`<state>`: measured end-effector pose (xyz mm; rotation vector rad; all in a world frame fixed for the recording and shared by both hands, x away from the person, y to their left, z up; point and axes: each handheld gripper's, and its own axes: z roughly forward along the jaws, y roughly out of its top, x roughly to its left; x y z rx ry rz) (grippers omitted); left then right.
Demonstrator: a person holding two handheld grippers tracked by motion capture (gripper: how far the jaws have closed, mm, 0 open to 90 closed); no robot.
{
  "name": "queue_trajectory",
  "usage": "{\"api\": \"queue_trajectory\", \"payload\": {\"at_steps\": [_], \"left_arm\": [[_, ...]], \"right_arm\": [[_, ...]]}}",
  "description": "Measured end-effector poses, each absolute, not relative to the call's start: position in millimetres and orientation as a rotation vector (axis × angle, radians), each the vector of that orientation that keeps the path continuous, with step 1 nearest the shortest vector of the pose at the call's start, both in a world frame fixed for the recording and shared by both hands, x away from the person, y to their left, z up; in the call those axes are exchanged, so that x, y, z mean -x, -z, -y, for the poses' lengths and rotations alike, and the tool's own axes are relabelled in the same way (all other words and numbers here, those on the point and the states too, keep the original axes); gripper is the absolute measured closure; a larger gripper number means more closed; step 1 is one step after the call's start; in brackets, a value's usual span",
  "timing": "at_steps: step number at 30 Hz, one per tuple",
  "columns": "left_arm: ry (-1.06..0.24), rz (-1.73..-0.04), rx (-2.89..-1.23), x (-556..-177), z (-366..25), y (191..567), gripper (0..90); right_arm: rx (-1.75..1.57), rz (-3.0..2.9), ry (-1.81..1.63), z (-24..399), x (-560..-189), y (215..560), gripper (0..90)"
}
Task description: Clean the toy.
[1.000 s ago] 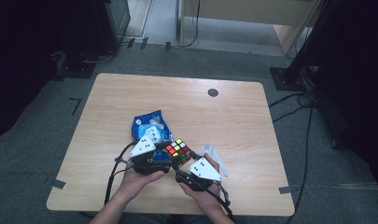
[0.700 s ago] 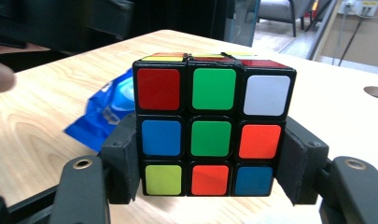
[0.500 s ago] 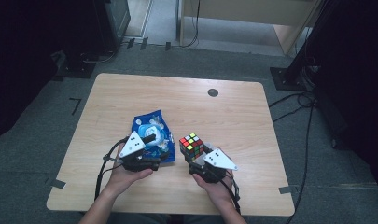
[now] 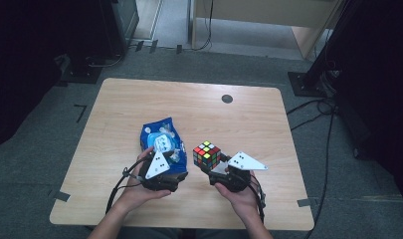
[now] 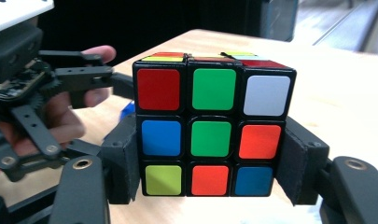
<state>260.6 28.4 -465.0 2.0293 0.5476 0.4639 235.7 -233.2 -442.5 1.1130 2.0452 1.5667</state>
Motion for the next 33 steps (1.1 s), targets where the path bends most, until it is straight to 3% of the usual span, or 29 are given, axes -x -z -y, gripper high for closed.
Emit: {"api": "queue_trajectory", "payload": {"at_steps": [14, 25, 29, 33], "left_arm": [[-0.530, -0.446, -2.025, -254, -26, 466, 16.9], [-0.729, -0.288, -2.061, -238, -14, 469, 17.4], [-0.742, -0.258, -2.061, -235, -12, 470, 17.6], [-0.791, -0.201, -2.072, -231, -7, 474, 22.6]], "right_arm": [[-1.185, -2.222, -1.592, 208, -237, 442, 34.6], [-1.297, -2.344, -1.600, 207, -242, 446, 34.6], [-1.323, -2.373, -1.591, 206, -244, 447, 34.5], [-1.362, -2.415, -1.557, 203, -247, 450, 34.5]]}}
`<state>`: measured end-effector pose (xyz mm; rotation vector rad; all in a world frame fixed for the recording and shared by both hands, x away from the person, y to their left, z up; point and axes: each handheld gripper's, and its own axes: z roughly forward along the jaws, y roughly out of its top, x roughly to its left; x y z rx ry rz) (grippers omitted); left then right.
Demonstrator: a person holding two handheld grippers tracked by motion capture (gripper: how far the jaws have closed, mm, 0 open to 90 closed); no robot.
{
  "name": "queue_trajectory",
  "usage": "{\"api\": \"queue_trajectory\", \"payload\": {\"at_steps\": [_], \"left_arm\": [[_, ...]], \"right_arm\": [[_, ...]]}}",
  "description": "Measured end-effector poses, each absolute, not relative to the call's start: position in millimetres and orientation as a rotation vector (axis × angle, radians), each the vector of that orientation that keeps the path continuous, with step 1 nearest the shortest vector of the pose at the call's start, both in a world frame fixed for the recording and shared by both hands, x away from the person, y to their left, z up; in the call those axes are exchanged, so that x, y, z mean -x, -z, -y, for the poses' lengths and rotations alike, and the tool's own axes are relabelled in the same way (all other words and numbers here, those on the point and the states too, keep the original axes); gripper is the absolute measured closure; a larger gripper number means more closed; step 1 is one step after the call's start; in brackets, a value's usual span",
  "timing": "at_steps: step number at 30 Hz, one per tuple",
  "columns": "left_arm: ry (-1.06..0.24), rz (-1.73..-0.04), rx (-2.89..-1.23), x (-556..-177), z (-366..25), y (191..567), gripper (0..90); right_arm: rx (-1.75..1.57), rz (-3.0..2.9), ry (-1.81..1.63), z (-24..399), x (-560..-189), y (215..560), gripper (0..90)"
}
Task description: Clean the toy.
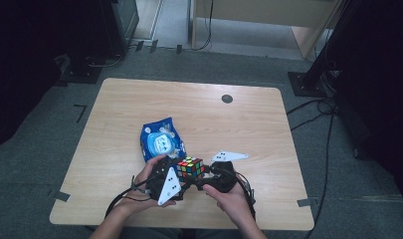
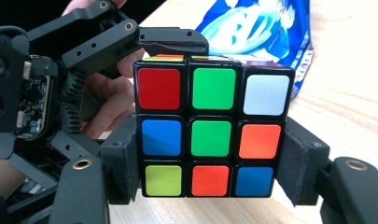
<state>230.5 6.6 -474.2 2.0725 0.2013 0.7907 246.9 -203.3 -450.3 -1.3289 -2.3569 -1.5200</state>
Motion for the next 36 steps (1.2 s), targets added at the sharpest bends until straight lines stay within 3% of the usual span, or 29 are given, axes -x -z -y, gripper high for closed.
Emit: {"api": "queue_trajectory", "payload": {"at_steps": [8, 25, 36], "left_arm": [[-0.790, -0.176, -2.073, -228, -4, 479, 33.7], [-0.576, -0.345, -2.060, -246, -19, 482, 34.0], [-0.476, -0.501, -1.949, -263, -47, 474, 34.0]], "right_arm": [[1.341, 2.317, 1.507, 205, -251, 454, 33.8], [1.286, 2.336, 1.769, 229, -250, 444, 30.0], [1.527, 2.627, 1.670, 259, -263, 480, 46.3]]}}
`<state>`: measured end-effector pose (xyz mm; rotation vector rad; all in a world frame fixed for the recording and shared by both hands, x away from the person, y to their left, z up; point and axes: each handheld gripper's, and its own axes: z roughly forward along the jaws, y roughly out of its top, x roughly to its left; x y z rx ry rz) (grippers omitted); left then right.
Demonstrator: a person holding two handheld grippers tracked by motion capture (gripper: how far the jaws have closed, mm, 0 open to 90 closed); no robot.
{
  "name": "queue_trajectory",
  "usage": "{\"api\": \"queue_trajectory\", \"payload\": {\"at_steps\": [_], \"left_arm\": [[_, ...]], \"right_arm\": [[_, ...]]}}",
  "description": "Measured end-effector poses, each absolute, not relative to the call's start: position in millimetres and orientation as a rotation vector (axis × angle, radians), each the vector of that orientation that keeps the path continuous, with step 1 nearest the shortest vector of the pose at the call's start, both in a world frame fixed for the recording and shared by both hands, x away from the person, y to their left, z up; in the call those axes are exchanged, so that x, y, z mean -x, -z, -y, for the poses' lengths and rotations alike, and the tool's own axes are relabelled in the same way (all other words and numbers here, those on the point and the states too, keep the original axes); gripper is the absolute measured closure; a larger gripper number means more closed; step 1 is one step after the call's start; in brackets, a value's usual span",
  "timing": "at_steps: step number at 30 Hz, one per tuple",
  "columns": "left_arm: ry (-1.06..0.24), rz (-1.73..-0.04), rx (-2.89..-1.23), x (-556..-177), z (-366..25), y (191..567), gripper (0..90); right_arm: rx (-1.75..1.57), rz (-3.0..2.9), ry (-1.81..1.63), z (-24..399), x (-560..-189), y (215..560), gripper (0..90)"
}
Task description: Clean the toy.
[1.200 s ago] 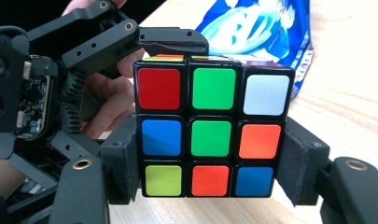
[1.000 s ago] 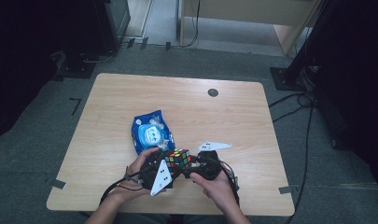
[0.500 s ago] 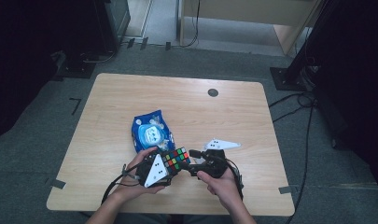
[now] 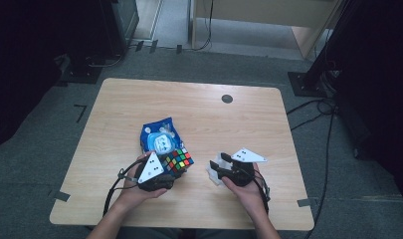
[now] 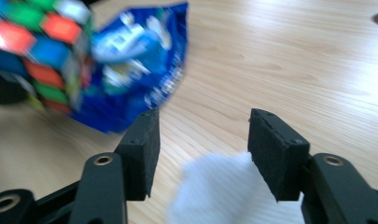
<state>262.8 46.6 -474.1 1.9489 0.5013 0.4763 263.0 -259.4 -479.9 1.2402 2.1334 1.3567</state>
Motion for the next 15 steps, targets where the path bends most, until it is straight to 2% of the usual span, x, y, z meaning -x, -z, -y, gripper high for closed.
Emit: {"api": "queue_trajectory", "payload": {"at_steps": [9, 13, 15], "left_arm": [[-0.490, -0.548, -1.952, -263, -45, 473, 33.9], [-0.493, -0.560, -1.954, -263, -45, 472, 33.9], [-0.494, -0.563, -1.951, -263, -46, 471, 34.0]], "right_arm": [[-1.257, -2.155, -1.163, 260, -264, 497, 48.5], [-1.325, -2.114, -1.095, 261, -263, 503, 47.6], [-1.361, -2.090, -1.069, 263, -264, 508, 44.2]]}}
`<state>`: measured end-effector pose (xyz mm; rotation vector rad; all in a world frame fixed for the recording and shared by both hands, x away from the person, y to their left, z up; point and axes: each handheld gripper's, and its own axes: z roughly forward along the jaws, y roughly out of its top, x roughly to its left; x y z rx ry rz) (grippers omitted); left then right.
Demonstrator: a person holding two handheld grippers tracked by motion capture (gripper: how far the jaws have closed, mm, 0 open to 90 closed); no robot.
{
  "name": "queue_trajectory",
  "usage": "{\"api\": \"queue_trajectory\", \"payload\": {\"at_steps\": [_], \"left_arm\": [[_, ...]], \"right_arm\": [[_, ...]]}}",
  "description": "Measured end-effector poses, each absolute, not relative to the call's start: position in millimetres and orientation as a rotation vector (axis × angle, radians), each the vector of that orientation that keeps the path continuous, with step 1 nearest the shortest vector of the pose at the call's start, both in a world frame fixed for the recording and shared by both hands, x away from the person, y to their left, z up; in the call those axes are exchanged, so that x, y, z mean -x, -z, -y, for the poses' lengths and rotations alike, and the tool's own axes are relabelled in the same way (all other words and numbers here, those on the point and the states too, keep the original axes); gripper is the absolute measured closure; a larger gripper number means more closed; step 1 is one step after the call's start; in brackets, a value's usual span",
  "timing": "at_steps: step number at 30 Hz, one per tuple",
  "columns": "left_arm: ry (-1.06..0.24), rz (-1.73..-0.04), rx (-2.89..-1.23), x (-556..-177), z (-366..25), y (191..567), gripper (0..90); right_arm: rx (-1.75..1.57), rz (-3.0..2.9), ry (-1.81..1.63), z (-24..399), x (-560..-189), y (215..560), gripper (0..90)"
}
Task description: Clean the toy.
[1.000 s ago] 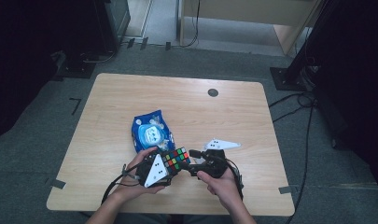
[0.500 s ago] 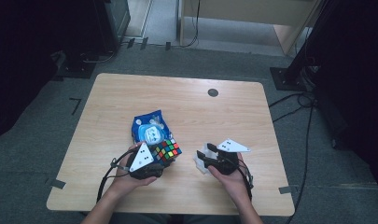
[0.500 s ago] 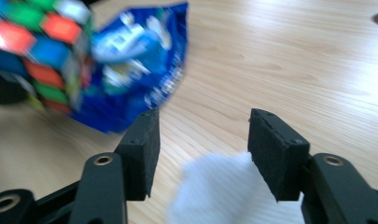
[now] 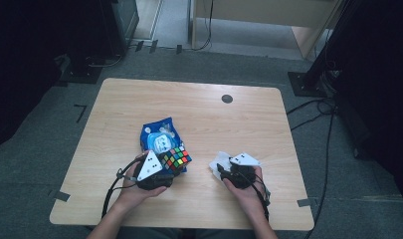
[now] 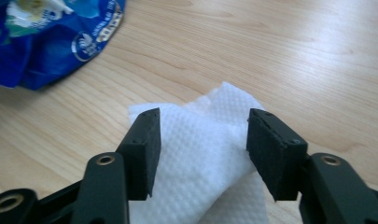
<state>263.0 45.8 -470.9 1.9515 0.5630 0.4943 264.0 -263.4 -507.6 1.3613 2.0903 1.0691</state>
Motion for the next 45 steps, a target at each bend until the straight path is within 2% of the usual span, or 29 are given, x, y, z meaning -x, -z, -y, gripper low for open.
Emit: {"api": "queue_trajectory", "payload": {"at_steps": [8, 10, 11, 12, 17, 18, 28, 33, 37, 45], "left_arm": [[-0.470, -0.568, -1.942, -262, -46, 469, 34.0], [-0.461, -0.564, -1.943, -261, -45, 468, 34.0], [-0.453, -0.561, -1.943, -261, -44, 468, 34.0], [-0.453, -0.561, -1.943, -261, -44, 468, 34.0], [-0.435, -0.549, -1.949, -259, -40, 468, 34.0], [-0.430, -0.549, -1.948, -259, -40, 469, 34.0], [-0.419, -0.537, -1.964, -259, -36, 473, 34.0], [-0.398, -0.524, -1.971, -257, -29, 475, 34.0], [-0.392, -0.496, -1.978, -251, -21, 475, 34.0], [-0.392, -0.430, -1.961, -242, -15, 471, 34.0]], "right_arm": [[-1.383, -2.135, -0.954, 263, -267, 518, 45.9], [-1.391, -2.126, -0.950, 263, -268, 518, 48.8], [-1.397, -2.094, -0.956, 264, -267, 520, 54.9], [-1.397, -2.094, -0.956, 264, -267, 520, 54.9], [-1.389, -2.067, -0.961, 274, -270, 521, 83.9], [-1.396, -2.068, -0.976, 277, -271, 521, 85.8], [-1.353, -2.042, -1.186, 269, -265, 502, 87.6], [-1.107, -1.992, -1.496, 240, -235, 453, 87.4], [-0.910, -2.014, -1.633, 217, -216, 430, 87.4], [-0.968, -2.054, -1.684, 204, -217, 437, 87.2]]}}
